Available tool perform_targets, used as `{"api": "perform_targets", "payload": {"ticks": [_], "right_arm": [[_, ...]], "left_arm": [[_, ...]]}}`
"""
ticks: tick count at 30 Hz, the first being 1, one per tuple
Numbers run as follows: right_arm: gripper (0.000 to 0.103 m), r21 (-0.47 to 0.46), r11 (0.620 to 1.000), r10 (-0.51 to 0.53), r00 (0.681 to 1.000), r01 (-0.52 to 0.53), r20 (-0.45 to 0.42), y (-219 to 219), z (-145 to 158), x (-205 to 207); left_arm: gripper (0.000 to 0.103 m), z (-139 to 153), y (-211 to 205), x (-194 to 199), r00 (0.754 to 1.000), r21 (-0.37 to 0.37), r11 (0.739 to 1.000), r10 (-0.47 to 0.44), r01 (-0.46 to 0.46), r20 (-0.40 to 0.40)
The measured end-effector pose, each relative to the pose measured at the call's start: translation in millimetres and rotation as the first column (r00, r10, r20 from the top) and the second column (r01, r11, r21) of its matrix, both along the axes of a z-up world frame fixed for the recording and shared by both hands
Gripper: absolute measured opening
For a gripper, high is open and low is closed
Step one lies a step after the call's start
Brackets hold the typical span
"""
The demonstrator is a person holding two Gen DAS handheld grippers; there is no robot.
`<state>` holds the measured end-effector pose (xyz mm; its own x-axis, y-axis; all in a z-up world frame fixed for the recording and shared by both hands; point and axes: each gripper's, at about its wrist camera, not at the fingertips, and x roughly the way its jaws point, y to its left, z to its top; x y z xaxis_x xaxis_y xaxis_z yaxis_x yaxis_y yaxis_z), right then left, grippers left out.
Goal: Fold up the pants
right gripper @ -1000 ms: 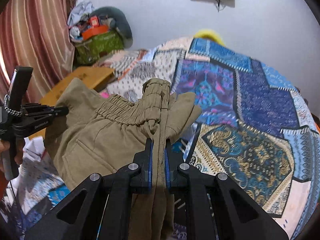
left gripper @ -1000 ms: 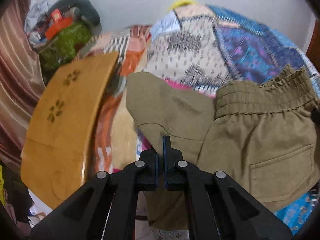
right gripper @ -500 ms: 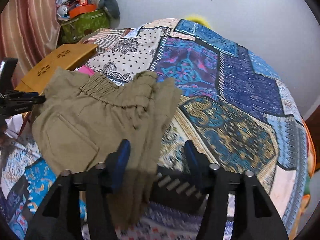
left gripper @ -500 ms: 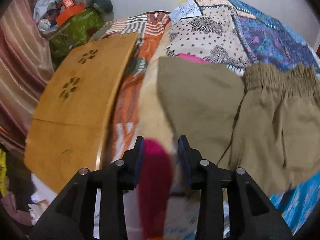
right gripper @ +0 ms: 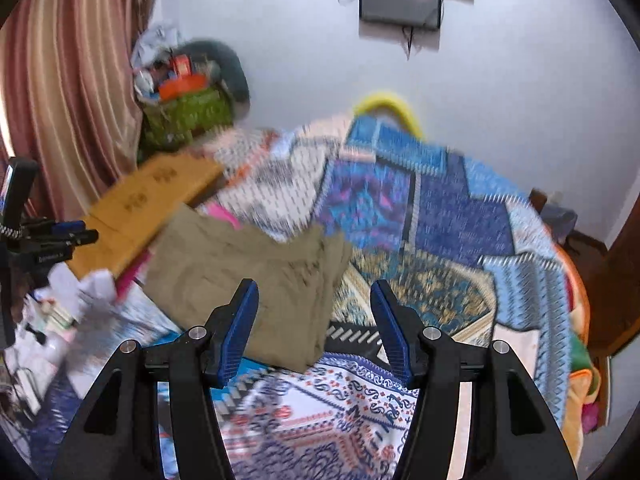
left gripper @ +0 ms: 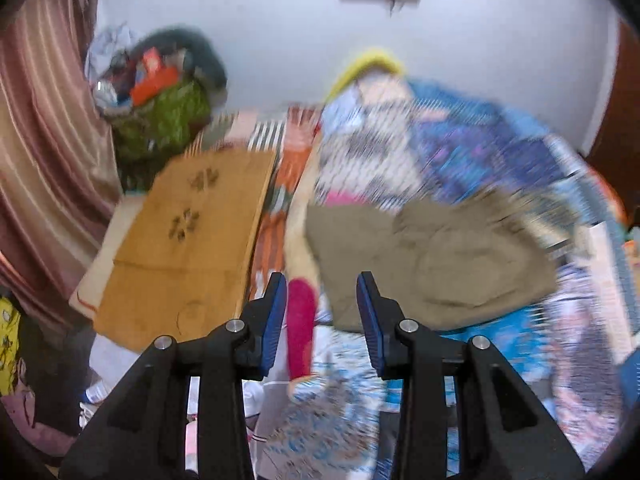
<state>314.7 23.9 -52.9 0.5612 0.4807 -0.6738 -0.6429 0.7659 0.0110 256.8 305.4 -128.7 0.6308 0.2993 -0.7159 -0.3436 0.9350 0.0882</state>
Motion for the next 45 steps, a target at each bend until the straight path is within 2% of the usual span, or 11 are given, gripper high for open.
{"api": "perform_targets", "payload": {"ticks": [4, 8, 14, 18, 24, 26, 28, 31, 34, 37, 45], "right_arm": [[0.054, 0.095, 0.995, 0.015, 0.996, -0.024, 0.086, -13.1, 49.9, -36.3], [0.054, 0.192, 0.979, 0.031, 0.986, -0.063, 0.164, -28.7, 93.2, -78.2], [0.054, 0.289, 0.946, 0.055, 0.954, -0.145, 0.296, -55.3, 137.4, -155.1], [0.054, 0.327, 0.933, 0.024, 0.93, -0.153, 0.368, -71.3, 143.9, -194.6], [0.054, 0.361, 0.923, -0.018, 0.924, -0.131, 0.381, -84.9, 133.2, -226.6], [0.062, 0.366, 0.923, -0.027, 0.93, -0.118, 0.367, -86.4, 128.9, -231.2], [0.078, 0.38, 0.919, -0.041, 0.935, -0.103, 0.353, -90.3, 125.7, -236.9], [0.084, 0.383, 0.92, -0.057, 0.939, -0.083, 0.34, -92.7, 125.5, -239.8], [0.088, 0.388, 0.919, -0.071, 0.937, -0.072, 0.343, -93.2, 125.5, -239.1], [0.101, 0.392, 0.918, -0.088, 0.934, -0.058, 0.345, -98.3, 124.4, -243.6], [0.102, 0.372, 0.927, -0.097, 0.925, -0.051, 0.367, -97.5, 122.3, -252.3]], "left_arm": [[0.037, 64.1, -46.6, -45.5, 0.987, 0.065, 0.997, -0.058, 0.049, 0.147], [0.037, 114.3, -86.8, -96.8, 0.953, 0.094, 0.992, -0.108, 0.085, 0.281], [0.038, 152.3, -137.4, -168.1, 0.894, 0.126, 0.984, -0.167, 0.125, 0.417], [0.039, 157.7, -167.1, -208.0, 0.854, 0.164, 0.979, -0.187, 0.122, 0.485], [0.071, 147.1, -187.7, -241.5, 0.824, 0.159, 0.983, -0.167, 0.095, 0.541], [0.081, 143.6, -189.6, -246.0, 0.823, 0.143, 0.985, -0.157, 0.093, 0.546], [0.091, 141.2, -189.7, -251.2, 0.817, 0.129, 0.989, -0.136, 0.076, 0.561], [0.101, 140.5, -193.1, -256.4, 0.815, 0.135, 0.989, -0.132, 0.066, 0.564], [0.103, 140.6, -195.0, -261.8, 0.81, 0.139, 0.988, -0.137, 0.069, 0.571], [0.103, 140.0, -195.6, -264.0, 0.81, 0.138, 0.988, -0.133, 0.065, 0.571], [0.103, 137.4, -196.0, -266.3, 0.813, 0.123, 0.991, -0.116, 0.055, 0.571]]}}
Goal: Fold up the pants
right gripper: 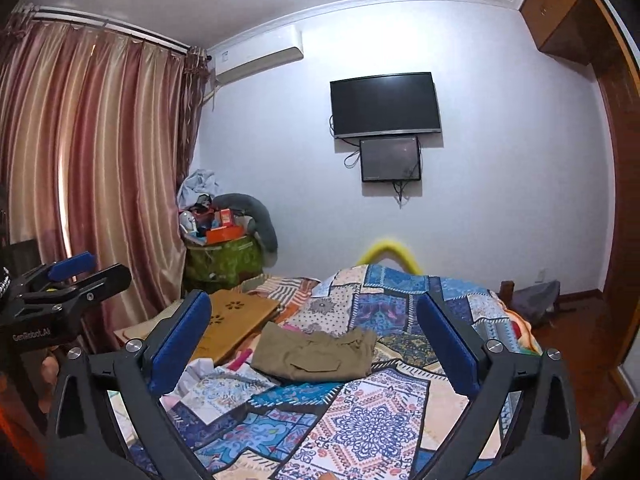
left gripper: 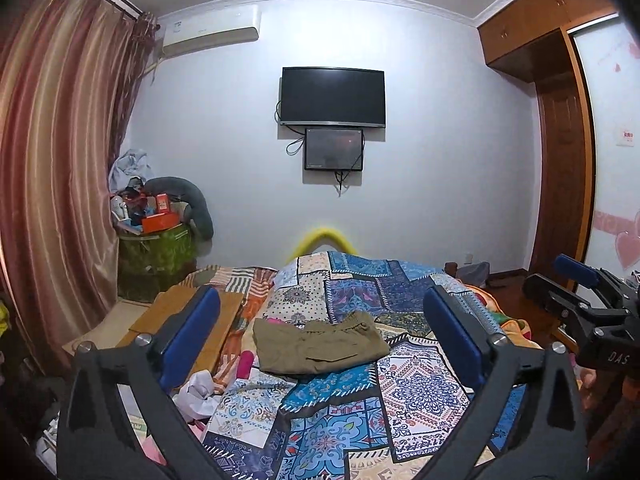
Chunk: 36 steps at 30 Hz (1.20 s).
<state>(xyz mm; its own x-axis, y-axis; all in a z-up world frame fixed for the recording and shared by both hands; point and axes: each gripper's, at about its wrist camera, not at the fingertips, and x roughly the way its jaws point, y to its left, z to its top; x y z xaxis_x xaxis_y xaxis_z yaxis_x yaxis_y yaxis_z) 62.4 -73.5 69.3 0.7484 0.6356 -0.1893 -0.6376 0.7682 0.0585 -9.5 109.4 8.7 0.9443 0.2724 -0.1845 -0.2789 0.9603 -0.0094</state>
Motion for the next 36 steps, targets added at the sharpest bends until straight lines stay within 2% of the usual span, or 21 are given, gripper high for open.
{"api": "perform_targets", "payload": {"ticks": [36], "right_arm": [[0.102, -0.007, 1.0, -0.014, 0.999, 0.014, -0.049, -4.3, -5.4, -1.0]], "left_arm": [[0.103, -7.5, -1.6, 14.3, 1.0, -0.006, 1.0, -0.003, 0.003, -0.03]]}}
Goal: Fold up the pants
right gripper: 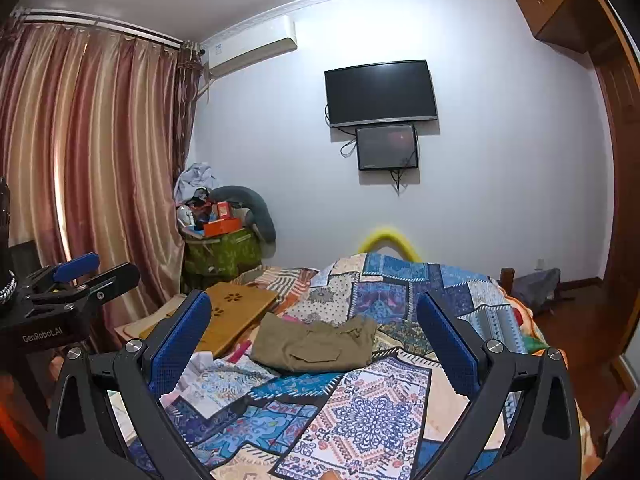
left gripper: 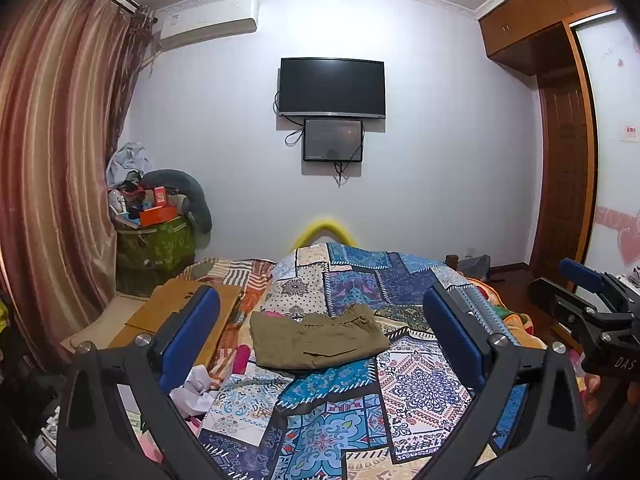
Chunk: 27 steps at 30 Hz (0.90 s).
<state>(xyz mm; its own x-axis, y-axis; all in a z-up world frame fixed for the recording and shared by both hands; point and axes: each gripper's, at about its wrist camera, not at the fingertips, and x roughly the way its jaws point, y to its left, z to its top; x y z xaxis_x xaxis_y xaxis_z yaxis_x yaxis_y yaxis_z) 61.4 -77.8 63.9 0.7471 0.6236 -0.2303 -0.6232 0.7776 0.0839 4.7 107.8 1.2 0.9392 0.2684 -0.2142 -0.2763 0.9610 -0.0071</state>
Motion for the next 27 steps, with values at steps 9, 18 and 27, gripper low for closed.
{"api": "perform_targets", "payload": {"ticks": [9, 18, 27], "right_arm": [[0.102, 0.001, 1.0, -0.004, 1.0, 0.004, -0.007, -0.3, -1.1, 1.1], [0.102, 0.0, 1.0, -0.008, 1.0, 0.008, -0.013, 0.9, -1.3, 4.9], [0.102, 0.005, 1.0, -0.007, 1.0, 0.007, -0.021, 0.6, -3.8, 7.7]], "left_arm": [[0.103, -1.3, 1.8, 3.7, 1.0, -0.001, 1.0, -0.018, 0.018, -0.01], [0.103, -2.5, 3.5, 8.0, 0.998, -0.002, 0.999, -0.049, 0.049, -0.029], [0.103, -5.0, 7.0, 14.7, 0.997, -0.019, 0.998, -0.065, 0.064, -0.048]]}}
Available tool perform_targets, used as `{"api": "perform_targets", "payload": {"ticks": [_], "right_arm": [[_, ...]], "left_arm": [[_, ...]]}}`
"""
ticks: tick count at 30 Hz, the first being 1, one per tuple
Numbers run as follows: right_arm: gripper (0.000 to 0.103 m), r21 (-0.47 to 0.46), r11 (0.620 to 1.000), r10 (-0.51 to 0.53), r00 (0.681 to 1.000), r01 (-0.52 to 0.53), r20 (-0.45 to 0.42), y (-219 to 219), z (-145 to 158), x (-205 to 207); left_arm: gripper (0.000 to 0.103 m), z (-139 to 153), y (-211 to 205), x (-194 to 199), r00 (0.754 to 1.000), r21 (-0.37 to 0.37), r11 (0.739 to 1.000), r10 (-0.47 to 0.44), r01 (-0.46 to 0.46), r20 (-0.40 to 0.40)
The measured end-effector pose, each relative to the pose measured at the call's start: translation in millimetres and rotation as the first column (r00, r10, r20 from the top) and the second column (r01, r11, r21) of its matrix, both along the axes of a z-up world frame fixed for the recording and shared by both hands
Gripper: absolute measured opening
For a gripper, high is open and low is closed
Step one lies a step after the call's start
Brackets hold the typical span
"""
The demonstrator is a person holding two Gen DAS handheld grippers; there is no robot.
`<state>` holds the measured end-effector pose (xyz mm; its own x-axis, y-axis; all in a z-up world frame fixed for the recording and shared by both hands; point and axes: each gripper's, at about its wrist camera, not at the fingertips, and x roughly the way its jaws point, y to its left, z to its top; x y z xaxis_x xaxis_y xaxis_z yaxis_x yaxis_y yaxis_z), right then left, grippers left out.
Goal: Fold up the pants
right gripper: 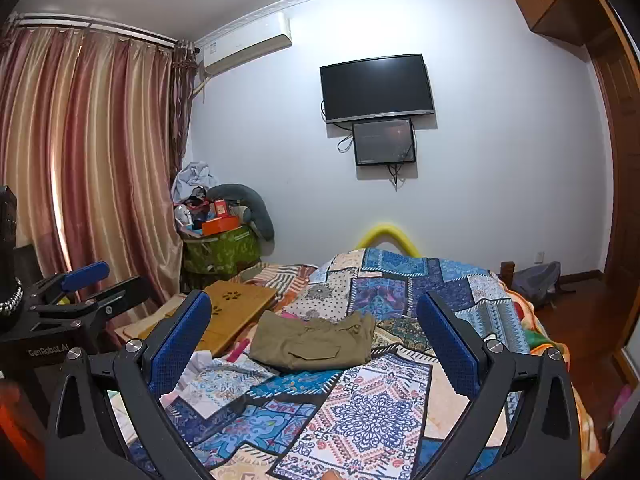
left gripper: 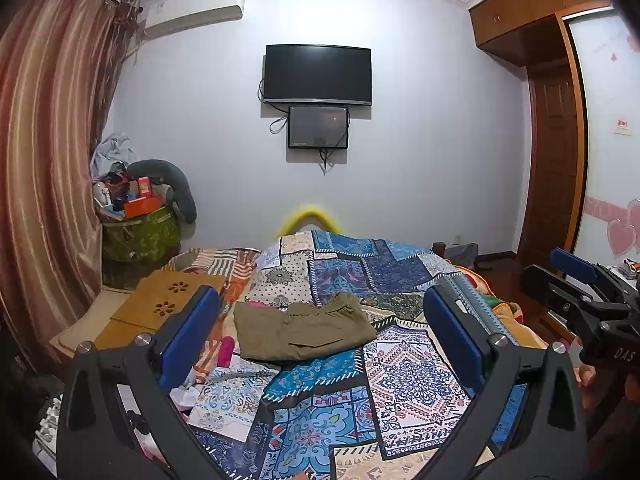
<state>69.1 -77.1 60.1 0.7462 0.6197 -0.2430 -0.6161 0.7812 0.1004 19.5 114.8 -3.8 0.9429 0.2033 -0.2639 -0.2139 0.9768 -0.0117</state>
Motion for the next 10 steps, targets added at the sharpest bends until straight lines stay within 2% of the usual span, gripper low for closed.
{"api": "perform_targets", "payload": {"ticks": [10], "right_arm": [[0.102, -0.002, 1.0, 0.0, 1.0, 0.0, -0.012, 1.4, -2.3, 4.3]], "left_arm": [[0.103, -3.1, 1.6, 6.5, 1.0, 0.005, 1.0, -0.009, 0.009, -0.017]]}}
